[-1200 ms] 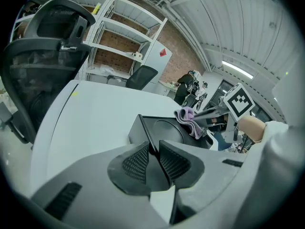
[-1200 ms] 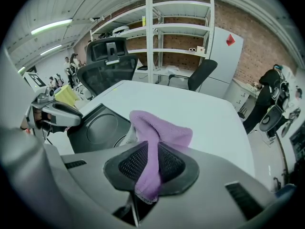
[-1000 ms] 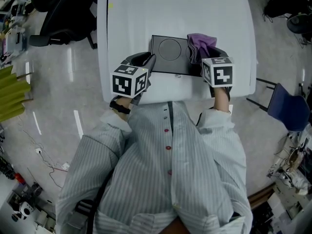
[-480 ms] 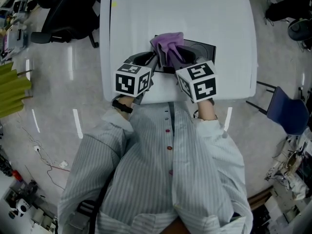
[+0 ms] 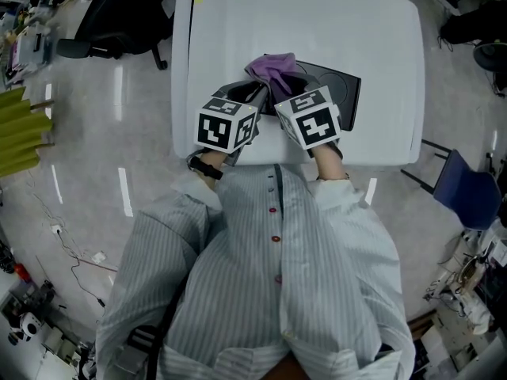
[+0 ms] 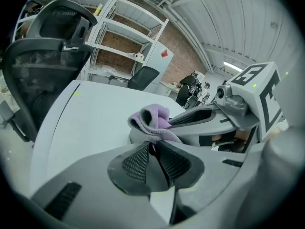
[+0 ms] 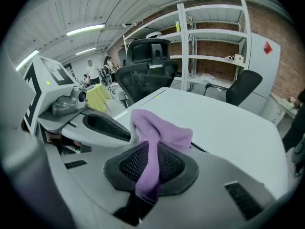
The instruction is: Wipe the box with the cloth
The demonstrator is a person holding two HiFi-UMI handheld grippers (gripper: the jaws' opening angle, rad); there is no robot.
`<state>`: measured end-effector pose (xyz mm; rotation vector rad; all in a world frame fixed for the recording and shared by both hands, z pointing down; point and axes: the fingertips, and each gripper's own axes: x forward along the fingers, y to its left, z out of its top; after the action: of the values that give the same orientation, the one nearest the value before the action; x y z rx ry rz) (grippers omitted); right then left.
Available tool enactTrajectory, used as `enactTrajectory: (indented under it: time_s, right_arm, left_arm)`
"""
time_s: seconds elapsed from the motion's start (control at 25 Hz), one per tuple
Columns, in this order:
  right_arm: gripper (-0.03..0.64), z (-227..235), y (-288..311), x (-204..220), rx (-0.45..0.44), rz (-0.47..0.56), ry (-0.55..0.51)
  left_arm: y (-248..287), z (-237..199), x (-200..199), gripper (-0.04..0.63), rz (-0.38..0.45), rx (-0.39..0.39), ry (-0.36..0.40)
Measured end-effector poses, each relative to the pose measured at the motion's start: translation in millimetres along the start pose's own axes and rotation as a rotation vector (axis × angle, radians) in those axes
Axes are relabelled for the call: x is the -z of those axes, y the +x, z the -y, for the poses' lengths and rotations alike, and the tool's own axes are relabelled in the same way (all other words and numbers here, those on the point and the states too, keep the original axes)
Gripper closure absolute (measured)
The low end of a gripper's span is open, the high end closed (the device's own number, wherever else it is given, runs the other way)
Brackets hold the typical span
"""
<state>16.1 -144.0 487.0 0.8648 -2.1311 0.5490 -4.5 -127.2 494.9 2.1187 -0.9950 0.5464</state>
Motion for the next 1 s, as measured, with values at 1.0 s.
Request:
enactTrajectory:
  time_s: [1.0]
  right_arm:
    - [0.561, 35.4, -29.2, 37.3, 0.086, -0.032, 0.054]
  left_arm:
    - [2.4, 0.2, 1.4, 0.526, -0.007, 0.026, -0.001]
